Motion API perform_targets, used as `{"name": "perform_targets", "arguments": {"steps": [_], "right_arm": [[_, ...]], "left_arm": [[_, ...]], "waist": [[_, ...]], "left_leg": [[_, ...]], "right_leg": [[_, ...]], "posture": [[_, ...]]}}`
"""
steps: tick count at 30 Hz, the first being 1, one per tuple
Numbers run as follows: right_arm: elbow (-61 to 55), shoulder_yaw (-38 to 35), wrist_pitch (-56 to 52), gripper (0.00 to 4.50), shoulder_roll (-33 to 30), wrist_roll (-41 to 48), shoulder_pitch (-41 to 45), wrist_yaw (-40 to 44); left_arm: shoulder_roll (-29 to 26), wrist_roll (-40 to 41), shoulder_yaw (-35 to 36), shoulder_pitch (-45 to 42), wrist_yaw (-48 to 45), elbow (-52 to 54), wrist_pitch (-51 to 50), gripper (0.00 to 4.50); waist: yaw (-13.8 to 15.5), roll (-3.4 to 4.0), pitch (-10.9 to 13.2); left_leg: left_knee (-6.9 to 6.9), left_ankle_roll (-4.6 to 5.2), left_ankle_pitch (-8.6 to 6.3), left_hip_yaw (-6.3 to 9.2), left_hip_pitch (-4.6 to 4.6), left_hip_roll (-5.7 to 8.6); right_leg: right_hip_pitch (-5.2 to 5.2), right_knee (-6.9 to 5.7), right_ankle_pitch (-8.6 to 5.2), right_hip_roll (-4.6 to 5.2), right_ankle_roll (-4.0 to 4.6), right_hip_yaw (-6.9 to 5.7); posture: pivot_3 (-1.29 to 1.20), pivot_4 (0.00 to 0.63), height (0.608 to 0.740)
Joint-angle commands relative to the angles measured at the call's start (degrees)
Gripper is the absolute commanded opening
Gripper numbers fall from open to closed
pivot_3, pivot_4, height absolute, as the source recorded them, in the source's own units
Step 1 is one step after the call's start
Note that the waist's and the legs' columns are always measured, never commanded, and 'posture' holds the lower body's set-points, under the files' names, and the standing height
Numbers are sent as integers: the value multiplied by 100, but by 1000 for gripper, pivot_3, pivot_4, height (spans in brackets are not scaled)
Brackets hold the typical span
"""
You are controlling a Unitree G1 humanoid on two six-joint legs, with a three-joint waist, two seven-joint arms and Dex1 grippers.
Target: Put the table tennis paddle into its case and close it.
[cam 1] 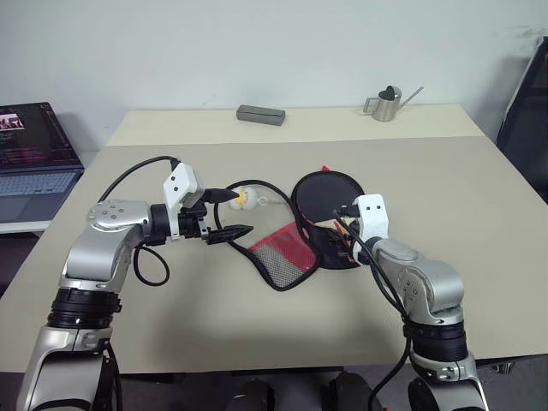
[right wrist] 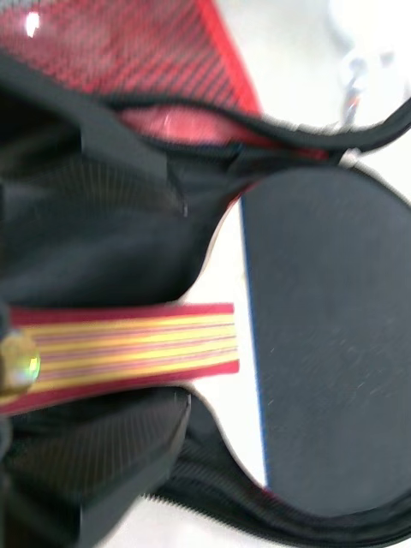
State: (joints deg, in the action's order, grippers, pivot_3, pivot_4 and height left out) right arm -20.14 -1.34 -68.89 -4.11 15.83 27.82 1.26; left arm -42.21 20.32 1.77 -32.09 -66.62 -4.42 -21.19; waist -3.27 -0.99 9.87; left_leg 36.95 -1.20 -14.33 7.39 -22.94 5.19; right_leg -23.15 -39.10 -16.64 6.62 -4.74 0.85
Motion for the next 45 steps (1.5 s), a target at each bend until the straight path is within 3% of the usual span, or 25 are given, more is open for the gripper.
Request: {"name": "perform_targets", "arguments": {"steps": [1,7,9,11,19,33,40,45], "right_arm": [[-553,-284,-197,4381,-17,225,226,129],[-809,-658,-185,4381,-918,643,120,959],[-821,-786,-62,4019,-1386,857,-28,1453],[-814,-818,78,3522,-1808,1012,-176,1871],[-772,-317,1030,668,-3136,971,-825,2957],[117,586,2792,668,-3669,-38,-1188,3430],[418,663,3175,668,-3705,-243,-1172,3693],[132,623,2875,668,-3481,-8,-1224,3684]], "left_arm": [[-64,102,160,-49,42,178,50,4500],[-100,129,218,39,24,160,53,4500],[-94,125,226,83,32,163,61,4500],[-77,125,221,95,44,175,58,4500],[-61,107,155,-8,-2,100,77,4500],[-226,332,84,-17,-540,328,-142,4500],[-248,304,5,-80,-658,377,-194,4500],[-237,309,7,-100,-668,372,-204,4500]], "waist": [[1,0,0],[9,0,0],[14,-1,0],[15,-1,0],[4,-3,-1],[26,-5,-1],[35,-5,0],[35,-5,-1]], "left_leg": [[0,0,0,0,0,0],[1,1,-1,-1,-1,2],[0,13,-7,0,0,1],[0,18,-10,-1,0,1],[3,22,-12,-7,0,0],[4,20,-11,-5,0,0],[5,19,-10,-5,0,0],[5,18,-10,-4,0,0]], "right_leg": [[0,0,0,0,0,0],[2,3,0,1,0,-1],[3,3,0,1,0,-2],[4,3,0,1,0,-2],[8,3,0,1,-1,-1],[11,5,0,2,-1,-3],[12,5,0,2,-1,-3],[12,5,0,2,-1,-3]], "posture": [[0,150,740],[0,150,740],[0,150,740],[0,150,740],[0,150,740],[0,150,740],[0,150,740],[0,150,740]]}}
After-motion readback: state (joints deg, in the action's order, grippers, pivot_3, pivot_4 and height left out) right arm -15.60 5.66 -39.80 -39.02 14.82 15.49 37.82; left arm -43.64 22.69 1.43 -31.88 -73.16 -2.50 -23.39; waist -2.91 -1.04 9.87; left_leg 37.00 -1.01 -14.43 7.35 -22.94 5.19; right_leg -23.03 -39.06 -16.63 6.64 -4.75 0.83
